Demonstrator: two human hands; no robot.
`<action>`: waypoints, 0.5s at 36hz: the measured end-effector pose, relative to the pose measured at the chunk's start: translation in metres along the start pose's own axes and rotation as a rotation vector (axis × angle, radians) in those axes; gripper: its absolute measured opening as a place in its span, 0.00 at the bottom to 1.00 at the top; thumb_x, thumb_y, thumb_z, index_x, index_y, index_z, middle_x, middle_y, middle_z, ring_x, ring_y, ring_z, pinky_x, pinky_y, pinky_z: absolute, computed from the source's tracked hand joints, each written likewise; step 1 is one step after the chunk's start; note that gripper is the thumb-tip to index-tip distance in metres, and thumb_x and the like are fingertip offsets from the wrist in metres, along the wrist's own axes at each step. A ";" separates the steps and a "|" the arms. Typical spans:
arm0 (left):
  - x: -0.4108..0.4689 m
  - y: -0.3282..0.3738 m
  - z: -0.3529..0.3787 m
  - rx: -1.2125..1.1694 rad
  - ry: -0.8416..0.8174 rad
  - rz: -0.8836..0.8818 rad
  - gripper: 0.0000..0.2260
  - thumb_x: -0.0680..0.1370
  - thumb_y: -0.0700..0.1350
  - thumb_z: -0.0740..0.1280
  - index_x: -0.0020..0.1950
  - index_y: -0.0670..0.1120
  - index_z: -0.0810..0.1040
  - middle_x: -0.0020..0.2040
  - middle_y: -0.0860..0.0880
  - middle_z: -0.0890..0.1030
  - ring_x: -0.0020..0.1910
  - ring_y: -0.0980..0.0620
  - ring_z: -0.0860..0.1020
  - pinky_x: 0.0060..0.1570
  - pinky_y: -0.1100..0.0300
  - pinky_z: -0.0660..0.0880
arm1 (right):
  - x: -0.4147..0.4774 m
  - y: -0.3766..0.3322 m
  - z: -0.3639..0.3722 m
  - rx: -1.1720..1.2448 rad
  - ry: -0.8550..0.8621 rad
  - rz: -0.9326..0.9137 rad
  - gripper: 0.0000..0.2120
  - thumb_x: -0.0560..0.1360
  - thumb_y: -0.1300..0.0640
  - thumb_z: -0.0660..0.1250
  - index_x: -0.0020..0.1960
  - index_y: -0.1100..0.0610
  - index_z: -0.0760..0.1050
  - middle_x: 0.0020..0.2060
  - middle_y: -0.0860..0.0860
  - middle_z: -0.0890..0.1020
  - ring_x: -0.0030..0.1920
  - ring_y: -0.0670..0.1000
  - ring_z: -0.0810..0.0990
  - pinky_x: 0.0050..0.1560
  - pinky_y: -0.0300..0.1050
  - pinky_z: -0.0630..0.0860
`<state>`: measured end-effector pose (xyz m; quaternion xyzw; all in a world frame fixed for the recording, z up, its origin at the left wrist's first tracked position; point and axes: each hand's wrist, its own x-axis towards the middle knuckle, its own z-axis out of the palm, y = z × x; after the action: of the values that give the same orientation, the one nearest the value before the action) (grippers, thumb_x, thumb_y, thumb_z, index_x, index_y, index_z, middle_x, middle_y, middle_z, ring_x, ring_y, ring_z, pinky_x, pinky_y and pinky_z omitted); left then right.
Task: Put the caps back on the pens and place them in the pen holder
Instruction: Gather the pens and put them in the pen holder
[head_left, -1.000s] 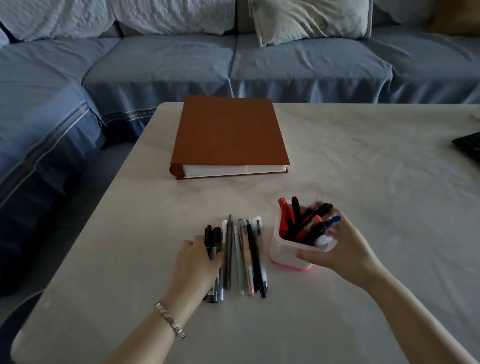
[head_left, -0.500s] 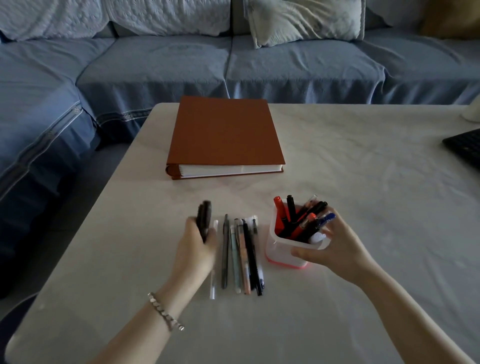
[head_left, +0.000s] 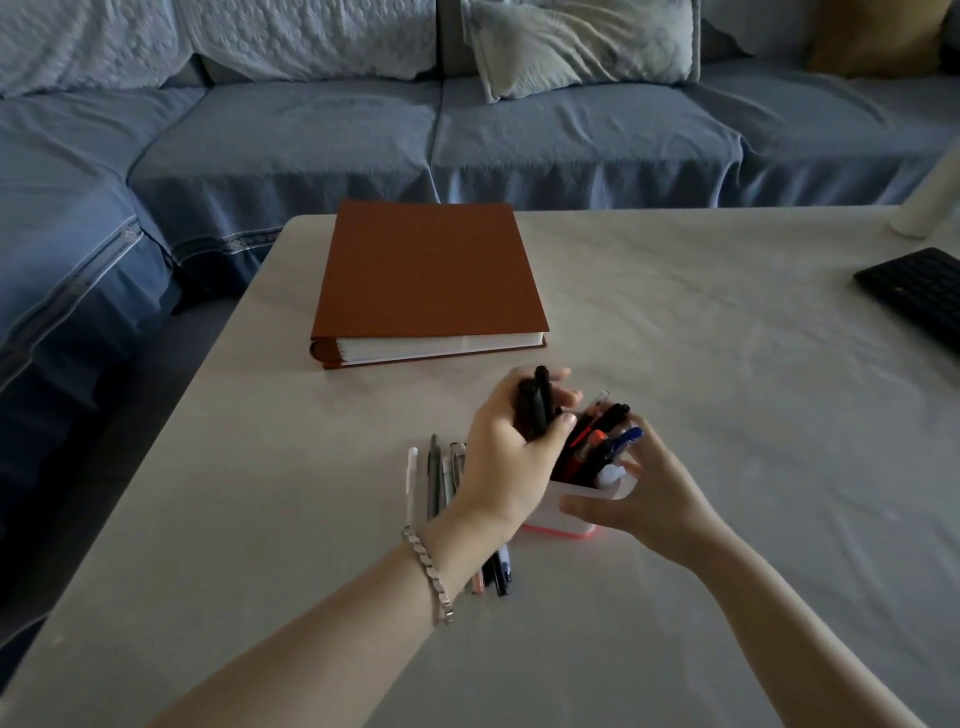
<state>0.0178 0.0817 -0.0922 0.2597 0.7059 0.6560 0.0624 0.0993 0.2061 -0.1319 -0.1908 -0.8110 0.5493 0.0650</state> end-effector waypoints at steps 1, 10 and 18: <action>0.000 -0.001 -0.002 0.013 0.010 0.020 0.20 0.72 0.31 0.67 0.52 0.56 0.72 0.46 0.50 0.82 0.49 0.57 0.81 0.54 0.66 0.74 | 0.000 0.000 0.000 0.004 0.004 0.001 0.34 0.56 0.55 0.80 0.54 0.37 0.68 0.56 0.43 0.77 0.59 0.47 0.74 0.63 0.53 0.71; 0.001 -0.024 -0.012 0.458 -0.086 0.450 0.15 0.77 0.41 0.63 0.63 0.41 0.72 0.66 0.46 0.73 0.65 0.53 0.71 0.64 0.61 0.69 | 0.000 -0.002 0.001 0.006 0.005 -0.028 0.37 0.57 0.58 0.80 0.54 0.33 0.65 0.55 0.43 0.77 0.58 0.47 0.75 0.58 0.45 0.71; -0.018 -0.036 -0.017 0.566 -0.159 0.277 0.22 0.80 0.54 0.46 0.73 0.47 0.56 0.72 0.55 0.59 0.74 0.59 0.49 0.73 0.59 0.48 | 0.000 -0.002 0.001 -0.003 0.007 -0.044 0.39 0.57 0.58 0.80 0.54 0.29 0.64 0.56 0.41 0.77 0.58 0.45 0.75 0.60 0.47 0.71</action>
<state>0.0154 0.0581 -0.1286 0.4107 0.8112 0.4136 -0.0472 0.0986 0.2043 -0.1304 -0.1748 -0.8156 0.5458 0.0798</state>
